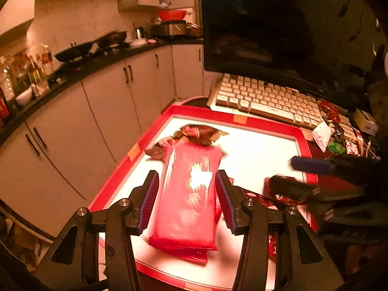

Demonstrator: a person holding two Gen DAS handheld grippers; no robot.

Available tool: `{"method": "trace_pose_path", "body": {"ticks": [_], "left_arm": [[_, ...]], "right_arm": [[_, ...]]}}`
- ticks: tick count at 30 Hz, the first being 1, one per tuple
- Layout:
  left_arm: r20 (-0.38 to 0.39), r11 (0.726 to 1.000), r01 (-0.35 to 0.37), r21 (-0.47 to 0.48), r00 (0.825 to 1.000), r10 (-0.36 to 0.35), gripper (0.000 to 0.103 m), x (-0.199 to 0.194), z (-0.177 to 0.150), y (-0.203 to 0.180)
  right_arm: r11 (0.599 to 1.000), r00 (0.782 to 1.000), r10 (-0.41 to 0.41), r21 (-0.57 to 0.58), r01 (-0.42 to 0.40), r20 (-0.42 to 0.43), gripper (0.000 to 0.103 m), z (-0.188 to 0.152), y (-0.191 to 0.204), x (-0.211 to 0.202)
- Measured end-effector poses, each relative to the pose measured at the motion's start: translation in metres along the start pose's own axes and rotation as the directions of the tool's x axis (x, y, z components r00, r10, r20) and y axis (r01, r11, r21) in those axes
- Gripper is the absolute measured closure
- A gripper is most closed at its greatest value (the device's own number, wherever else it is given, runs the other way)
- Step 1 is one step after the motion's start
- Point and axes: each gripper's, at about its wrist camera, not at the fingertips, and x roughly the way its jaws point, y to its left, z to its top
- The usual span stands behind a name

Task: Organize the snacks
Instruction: 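Open the left tool to drop the red packet into the tray, then grasp the white dotted packet with the left tool while the right tool grasps the pink Lotso packet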

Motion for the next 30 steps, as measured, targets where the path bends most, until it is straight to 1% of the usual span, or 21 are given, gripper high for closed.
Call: {"method": "trace_pose_path", "body": {"ticks": [2,3,5,7,9,11,12,13,15,17,19,20,21,22,24,27,30], "left_arm": [[0.048,0.999,-0.038,0.013,0.998,0.038,0.045,-0.009,0.005,-0.003],[0.074,0.998,-0.052,0.017,0.996,0.051,0.043,-0.015,0.007,-0.005],[0.118,0.998,-0.057,0.028,0.992,0.053,0.032,-0.026,0.012,-0.013],[0.137,0.998,-0.034,0.043,0.99,0.028,0.026,-0.034,0.016,-0.023],[0.137,0.997,0.007,0.077,0.99,-0.018,0.026,-0.037,0.02,-0.041],[0.118,0.989,0.062,0.132,0.99,-0.078,0.026,-0.038,0.023,-0.068],[0.109,0.986,0.078,0.148,0.99,-0.095,0.026,-0.038,0.025,-0.076],[0.088,0.978,0.109,0.175,0.988,-0.126,0.026,-0.036,0.026,-0.091],[0.066,0.97,0.131,0.206,0.987,-0.147,0.026,-0.033,0.028,-0.112],[0.037,0.956,0.156,0.248,0.985,-0.17,0.026,-0.029,0.03,-0.139],[0.022,0.946,0.167,0.276,0.983,-0.18,0.026,-0.025,0.033,-0.157],[0.014,0.938,0.172,0.3,0.983,-0.185,0.026,-0.021,0.036,-0.171],[0.011,0.935,0.17,0.311,0.983,-0.183,0.026,-0.02,0.039,-0.179],[0.008,0.93,0.169,0.328,0.983,-0.182,0.026,-0.017,0.041,-0.189],[-0.012,0.917,0.173,0.36,0.983,-0.181,0.026,-0.007,0.048,-0.206],[-0.077,0.89,0.199,0.41,0.98,-0.184,0.026,0.017,0.061,-0.228],[-0.127,0.87,0.21,0.447,0.977,-0.17,0.026,0.037,0.069,-0.24]], "right_arm": [[1.0,0.999,-0.001,0.007,0.0,0.04,0.046,0.002,-0.008,-0.014],[1.0,0.998,-0.008,0.012,0.007,0.06,0.043,0.003,-0.015,-0.023],[0.999,0.995,-0.034,0.027,0.031,0.098,0.04,0.003,-0.028,-0.04],[0.996,0.988,-0.075,0.048,0.069,0.132,0.038,0.003,-0.048,-0.061],[0.989,0.978,-0.131,0.091,0.118,0.164,0.037,0.001,-0.075,-0.084],[0.978,0.967,-0.177,0.138,0.154,0.182,0.037,-0.002,-0.101,-0.104],[0.968,0.96,-0.211,0.178,0.179,0.184,0.037,-0.005,-0.121,-0.116],[0.959,0.956,-0.232,0.205,0.193,0.182,0.037,-0.007,-0.134,-0.123],[0.934,0.944,-0.269,0.29,0.208,0.191,0.037,-0.017,-0.172,-0.144],[0.905,0.939,-0.279,0.384,0.186,0.203,0.036,-0.031,-0.207,-0.158],[0.866,0.941,-0.265,0.48,0.136,0.211,0.036,-0.047,-0.241,-0.167],[0.841,0.942,-0.262,0.529,0.115,0.211,0.036,-0.054,-0.257,-0.171],[0.809,0.943,-0.275,0.576,0.122,0.187,0.036,-0.059,-0.269,-0.173],[0.79,0.944,-0.277,0.602,0.118,0.178,0.036,-0.063,-0.277,-0.175],[0.759,0.947,-0.261,0.646,0.082,0.186,0.036,-0.069,-0.292,-0.179],[0.708,0.942,-0.287,0.701,0.087,0.172,0.036,-0.078,-0.304,-0.183],[0.681,0.945,-0.287,0.727,0.088,0.155,0.036,-0.082,-0.313,-0.178]]}}
